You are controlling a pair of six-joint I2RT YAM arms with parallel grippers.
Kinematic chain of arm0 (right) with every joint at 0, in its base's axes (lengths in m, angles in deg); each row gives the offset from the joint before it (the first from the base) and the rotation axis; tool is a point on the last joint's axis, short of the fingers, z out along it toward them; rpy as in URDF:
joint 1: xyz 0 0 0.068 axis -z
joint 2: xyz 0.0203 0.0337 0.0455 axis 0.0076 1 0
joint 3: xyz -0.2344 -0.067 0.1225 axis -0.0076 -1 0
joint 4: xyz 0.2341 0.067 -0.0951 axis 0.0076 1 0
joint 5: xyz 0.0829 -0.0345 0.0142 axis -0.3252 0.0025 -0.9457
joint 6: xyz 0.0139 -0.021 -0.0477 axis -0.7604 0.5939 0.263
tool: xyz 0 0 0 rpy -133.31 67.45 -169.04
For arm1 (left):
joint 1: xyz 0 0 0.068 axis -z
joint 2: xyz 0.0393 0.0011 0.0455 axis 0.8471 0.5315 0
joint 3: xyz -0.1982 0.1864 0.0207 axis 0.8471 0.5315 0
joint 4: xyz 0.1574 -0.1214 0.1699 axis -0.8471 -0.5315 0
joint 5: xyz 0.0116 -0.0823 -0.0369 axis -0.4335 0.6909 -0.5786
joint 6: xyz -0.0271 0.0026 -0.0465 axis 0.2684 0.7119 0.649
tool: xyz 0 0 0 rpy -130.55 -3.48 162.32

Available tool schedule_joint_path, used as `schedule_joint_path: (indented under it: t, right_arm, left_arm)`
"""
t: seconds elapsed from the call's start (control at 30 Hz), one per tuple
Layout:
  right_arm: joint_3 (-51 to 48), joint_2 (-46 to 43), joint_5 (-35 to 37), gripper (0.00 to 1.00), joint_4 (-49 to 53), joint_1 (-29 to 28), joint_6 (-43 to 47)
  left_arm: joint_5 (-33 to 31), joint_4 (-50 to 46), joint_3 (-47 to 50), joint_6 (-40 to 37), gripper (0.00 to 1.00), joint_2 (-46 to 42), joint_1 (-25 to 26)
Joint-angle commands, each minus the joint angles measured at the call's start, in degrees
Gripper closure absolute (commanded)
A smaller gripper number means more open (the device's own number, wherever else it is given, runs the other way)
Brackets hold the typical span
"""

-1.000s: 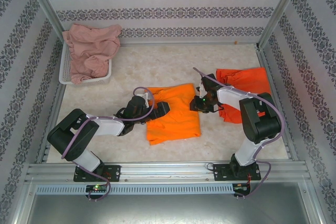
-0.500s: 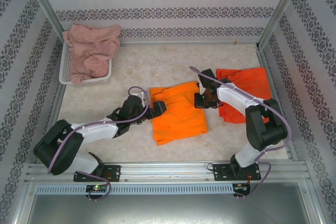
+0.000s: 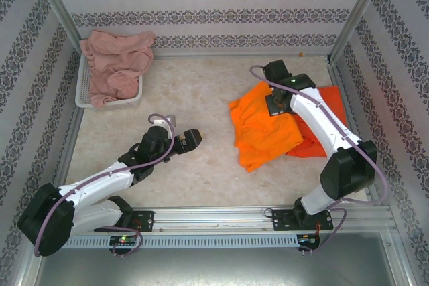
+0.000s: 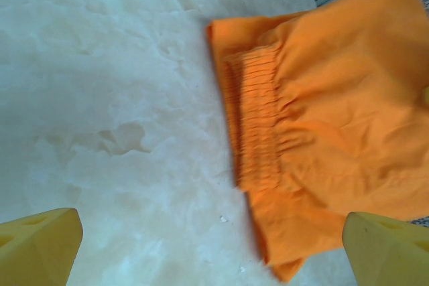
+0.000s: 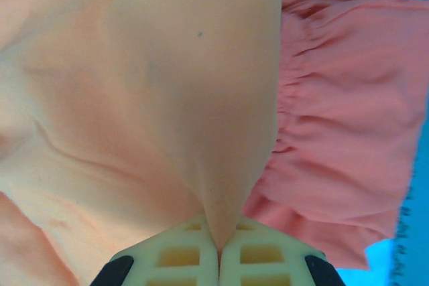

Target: Fold and stack the shorts

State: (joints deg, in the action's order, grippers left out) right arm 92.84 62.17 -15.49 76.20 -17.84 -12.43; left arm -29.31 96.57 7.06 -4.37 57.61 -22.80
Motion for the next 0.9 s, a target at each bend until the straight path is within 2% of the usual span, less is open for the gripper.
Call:
schedule_joint_path:
  t: [0.0,0.3,0.67,0.87]
  right_arm:
    - [5.41,1.37,6.93,1.00,4.45,2.20,3.43]
    - [14.05,3.50,8.12,1.00,8.46,7.84,7.02]
    - [22.11,4.51,5.86,1.00,9.77,13.45,9.88]
    - [22.46,7.04,4.38,1.00,9.39,17.23,10.54]
  left_arm:
    - [-0.88,-1.35,0.55,-1.28,0.00,-0.63,-0.73]
    - [-0.67,-0.25,1.30,-1.11,0.00,-0.58,-0.90]
    - [-0.53,0.32,1.57,-0.95,0.00,-0.29,-1.08]
    - [-0.63,0.63,1.98,-0.92,0.00,-0.24,-1.17]
